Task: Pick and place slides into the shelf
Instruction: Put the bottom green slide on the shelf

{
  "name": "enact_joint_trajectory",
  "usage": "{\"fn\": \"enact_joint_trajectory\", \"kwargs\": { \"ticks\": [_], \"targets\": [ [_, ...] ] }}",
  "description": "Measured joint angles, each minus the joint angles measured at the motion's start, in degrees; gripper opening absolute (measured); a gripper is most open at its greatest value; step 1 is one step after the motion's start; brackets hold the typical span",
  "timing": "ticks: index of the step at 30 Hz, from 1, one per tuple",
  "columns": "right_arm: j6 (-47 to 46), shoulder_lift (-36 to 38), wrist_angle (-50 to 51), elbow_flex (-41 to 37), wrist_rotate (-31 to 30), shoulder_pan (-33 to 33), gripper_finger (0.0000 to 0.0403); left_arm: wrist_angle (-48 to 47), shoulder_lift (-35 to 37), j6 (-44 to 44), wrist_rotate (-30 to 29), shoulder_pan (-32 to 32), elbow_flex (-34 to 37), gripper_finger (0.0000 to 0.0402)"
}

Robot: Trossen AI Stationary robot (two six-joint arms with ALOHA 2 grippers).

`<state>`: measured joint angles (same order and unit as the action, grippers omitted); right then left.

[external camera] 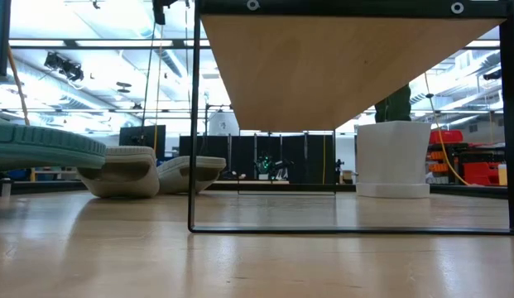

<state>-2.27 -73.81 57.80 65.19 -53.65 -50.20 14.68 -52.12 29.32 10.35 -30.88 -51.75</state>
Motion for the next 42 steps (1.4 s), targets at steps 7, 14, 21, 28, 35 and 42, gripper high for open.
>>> {"fn": "enact_joint_trajectory", "kwargs": {
  "ticks": [7, 14, 21, 28, 35, 42],
  "targets": [
    [1.18, -0.13, -1.71, 0.0, 0.23, -0.21, 0.0046, -0.31, 0.0, -0.02, 0.0, -0.02, 0.0, 0.0175],
    [1.38, -0.34, -4.64, 0.0, 2.13, -0.21, 0.0046, -1.13, 0.0, -0.02, 0.0, -0.02, 0.0, 0.0175],
    [0.6, -1.85, -5.22, 0.0, 4.63, -0.21, 0.0046, -1.23, 0.0, -0.04, 0.0, -0.02, 0.0, 0.0175],
    [-1.78, -3.47, -5.31, 0.0, 7.28, -0.26, 0.0046, -1.29, 0.0, -0.04, 0.0, -0.02, 0.0, 0.0176],
    [-1.79, -3.75, -5.29, 0.0, 7.52, -1.38, 0.0046, -1.31, 0.0, -0.68, 0.0, -0.02, 0.0, 0.0174],
    [-2.83, -3.75, -5.13, 0.0, 7.63, -2.61, 0.0046, -1.31, 0.0, -0.64, 0.0, -0.02, 0.0, 0.0178]
  ]
}}
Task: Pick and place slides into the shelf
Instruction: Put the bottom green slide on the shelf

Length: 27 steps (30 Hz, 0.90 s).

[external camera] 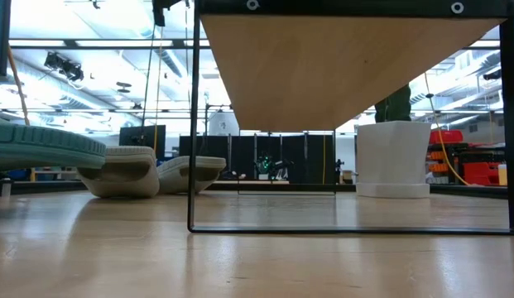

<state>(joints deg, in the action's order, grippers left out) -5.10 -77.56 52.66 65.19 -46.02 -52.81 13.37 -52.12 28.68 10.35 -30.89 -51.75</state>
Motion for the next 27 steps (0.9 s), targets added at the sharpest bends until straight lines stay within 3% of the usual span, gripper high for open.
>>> {"fn": "enact_joint_trajectory", "kwargs": {
  "ticks": [9, 14, 27],
  "targets": [
    [-4.82, 0.0, 2.46, 0.0, 3.14, -0.36, 0.0052, 0.0, 0.0, 0.05, 0.0, -0.01, 0.0, 0.0174],
    [-9.68, 0.02, 5.68, 0.0, 5.74, -0.25, 0.0076, 0.0, 0.0, 0.1, 0.0, 0.0, 0.0, 0.0178],
    [-10.38, 0.02, 5.7, 0.0, 8.93, -0.21, 0.0129, 0.0, 0.0, 0.21, 0.0, 0.0, 0.0, 0.0177]
  ]
}}
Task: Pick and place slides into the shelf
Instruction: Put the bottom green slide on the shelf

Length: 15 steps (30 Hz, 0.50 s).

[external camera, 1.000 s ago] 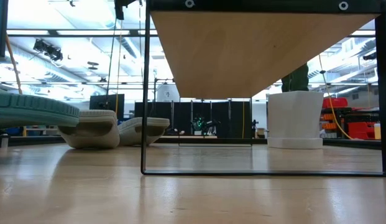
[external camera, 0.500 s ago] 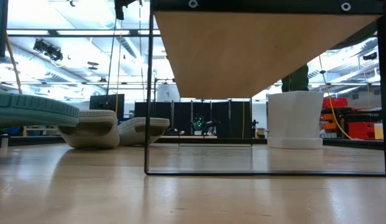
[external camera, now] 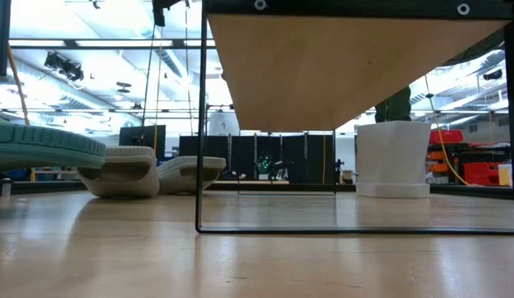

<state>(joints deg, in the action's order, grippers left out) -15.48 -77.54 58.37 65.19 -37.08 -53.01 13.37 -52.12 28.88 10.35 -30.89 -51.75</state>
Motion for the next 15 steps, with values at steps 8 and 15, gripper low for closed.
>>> {"fn": "enact_joint_trajectory", "kwargs": {
  "ticks": [8, 15],
  "targets": [
    [-0.09, 0.0, -0.01, 0.0, 0.29, 0.01, 0.0158, 0.01, 0.0, -0.06, 0.0, 0.0, 0.0, 0.0173],
    [0.06, 0.0, 2.92, 0.0, 0.44, 1.41, 0.0179, 0.02, 0.0, -0.15, 0.0, 0.0, 0.0, 0.0177]
  ]
}}
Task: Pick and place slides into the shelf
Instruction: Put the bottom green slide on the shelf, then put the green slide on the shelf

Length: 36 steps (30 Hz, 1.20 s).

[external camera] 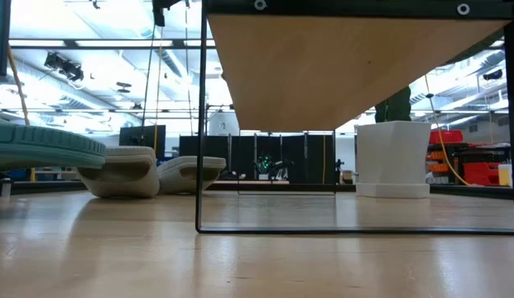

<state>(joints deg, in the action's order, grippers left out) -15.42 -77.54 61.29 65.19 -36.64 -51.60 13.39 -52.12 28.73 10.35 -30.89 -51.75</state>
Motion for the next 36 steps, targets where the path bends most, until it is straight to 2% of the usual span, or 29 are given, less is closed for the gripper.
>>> {"fn": "enact_joint_trajectory", "kwargs": {
  "ticks": [7, 11, 26, 32, 36],
  "targets": [
    [0.82, 0.0, 0.81, 0.0, 0.19, 0.97, 0.0174, 0.0, 0.0, -1.15, 0.0, 0.0, 0.0, 0.0174],
    [0.44, 0.0, 0.12, 0.0, 2.83, 0.87, 0.017, 0.0, 0.0, -1.32, 0.0, 0.0, 0.0, 0.0173],
    [0.51, 0.09, -0.41, 0.6, 5.85, 0.45, 0.0167, -0.02, 0.0, -1.52, 0.47, -0.01, 0.0, 0.0175],
    [-2.44, 0.22, 12.18, 8.14, 5.68, 0.45, 0.0167, -0.62, 0.03, -2.84, 1.95, 0.0, 0.0, 0.0173],
    [-9.67, 0.39, 24.61, 14.11, 5.34, 0.45, 0.0166, -8.54, 0.56, -2.65, 4.7, -0.02, 0.0, 0.0173]
  ]
}}
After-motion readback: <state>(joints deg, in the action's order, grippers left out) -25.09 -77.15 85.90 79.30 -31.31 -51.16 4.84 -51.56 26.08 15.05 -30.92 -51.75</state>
